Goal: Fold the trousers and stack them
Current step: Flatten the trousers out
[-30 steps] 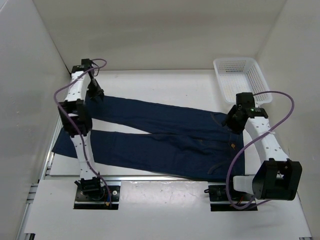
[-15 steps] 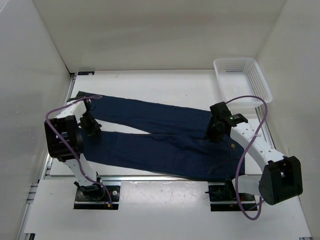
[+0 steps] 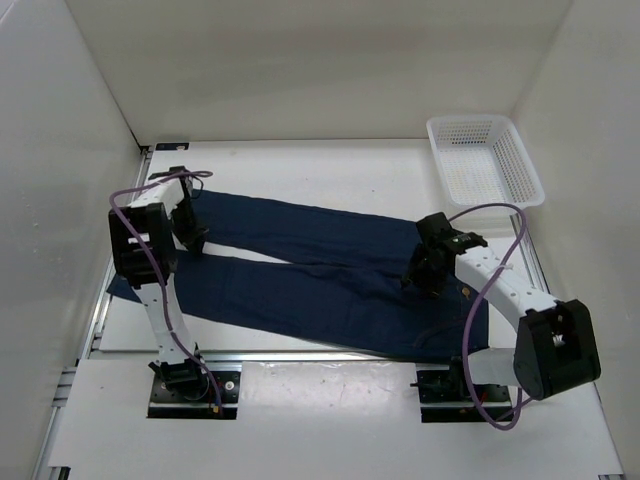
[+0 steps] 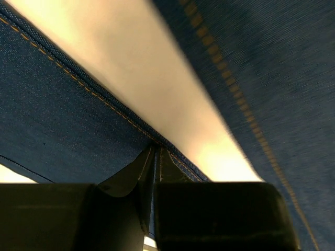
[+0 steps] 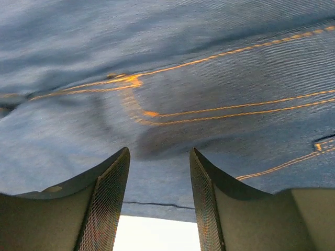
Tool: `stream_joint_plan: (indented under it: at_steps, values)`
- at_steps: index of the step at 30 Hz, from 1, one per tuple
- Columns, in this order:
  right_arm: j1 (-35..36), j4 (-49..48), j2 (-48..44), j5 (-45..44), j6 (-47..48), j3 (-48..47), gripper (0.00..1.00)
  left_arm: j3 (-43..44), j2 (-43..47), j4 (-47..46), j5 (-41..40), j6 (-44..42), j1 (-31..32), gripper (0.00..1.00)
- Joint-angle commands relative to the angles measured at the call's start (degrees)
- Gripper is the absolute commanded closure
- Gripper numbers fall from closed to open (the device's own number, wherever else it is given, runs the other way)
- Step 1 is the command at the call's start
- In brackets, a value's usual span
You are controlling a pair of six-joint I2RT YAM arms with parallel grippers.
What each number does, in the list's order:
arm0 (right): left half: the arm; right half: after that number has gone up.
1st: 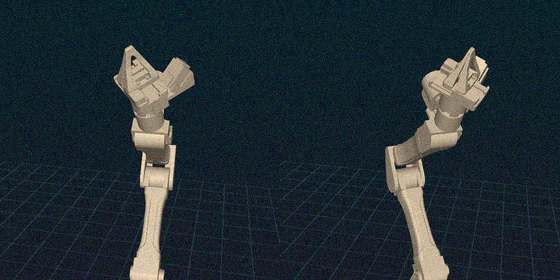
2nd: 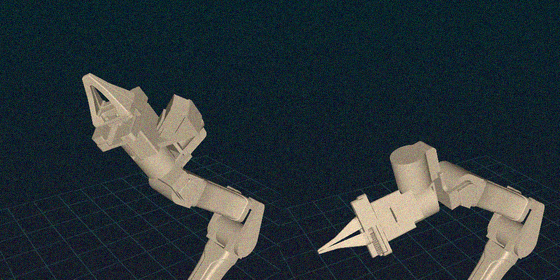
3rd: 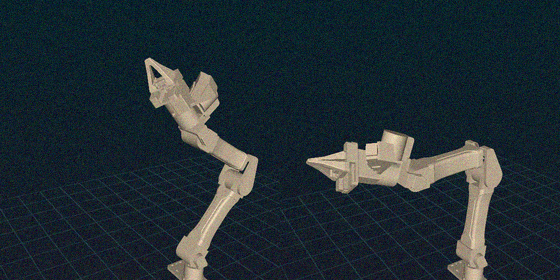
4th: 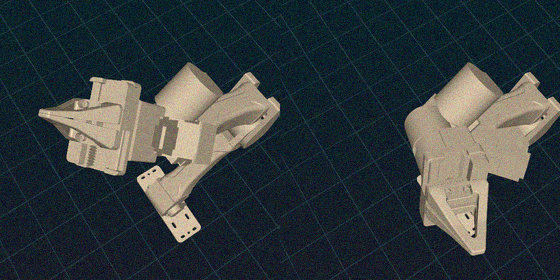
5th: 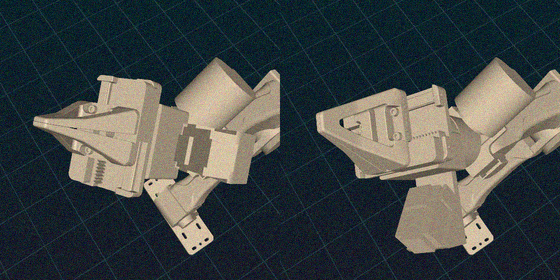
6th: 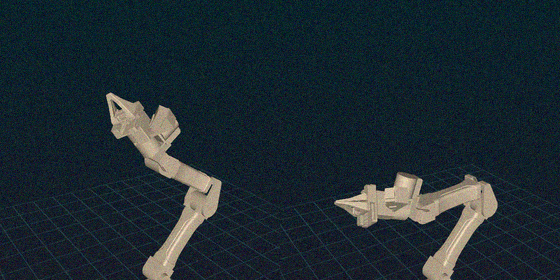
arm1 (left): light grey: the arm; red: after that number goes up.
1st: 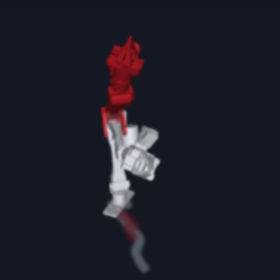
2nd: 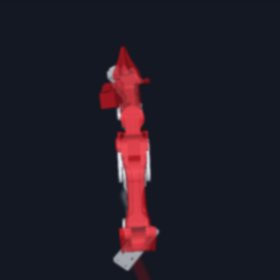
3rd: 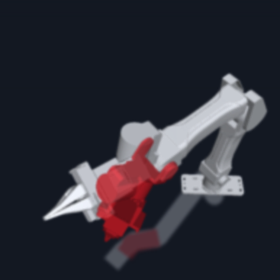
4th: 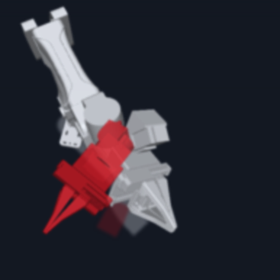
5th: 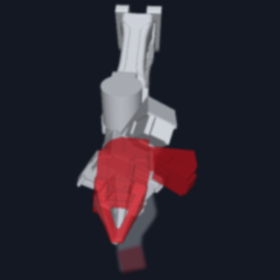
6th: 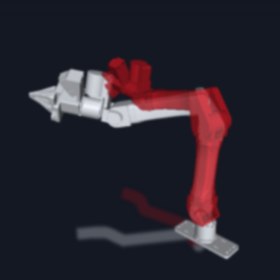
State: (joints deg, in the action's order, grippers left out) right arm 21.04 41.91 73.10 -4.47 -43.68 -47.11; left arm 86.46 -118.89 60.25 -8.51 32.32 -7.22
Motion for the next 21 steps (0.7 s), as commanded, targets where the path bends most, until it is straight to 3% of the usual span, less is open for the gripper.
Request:
stream_joint_plan:
  at_steps: [1, 5, 13, 21]
  values:
    - [-2.0, -0.3, 2.3, 0.6, -2.5, 0.9, 0.45, 4.1, -2.6, -2.0, -0.3, -0.9, 0.3, 0.81]
    - [-3.7, -0.3, 2.9, -0.5, -3.3, 0.9, 0.47, 8.5, -4.5, -0.7, 0.3, -2.1, 0.3, 0.83]
    - [-6.4, -2.8, 14.9, -3.0, -5.6, -0.4, 0.65, 20.8, -10.6, 2.8, 1.8, -2.6, 0.3, 0.83]
    - [-5.3, -2.4, 22.9, -9.3, -7.1, -9.2, 0.67, 37.4, -16.7, 7.9, 6.5, -2.6, 0.3, 0.79]
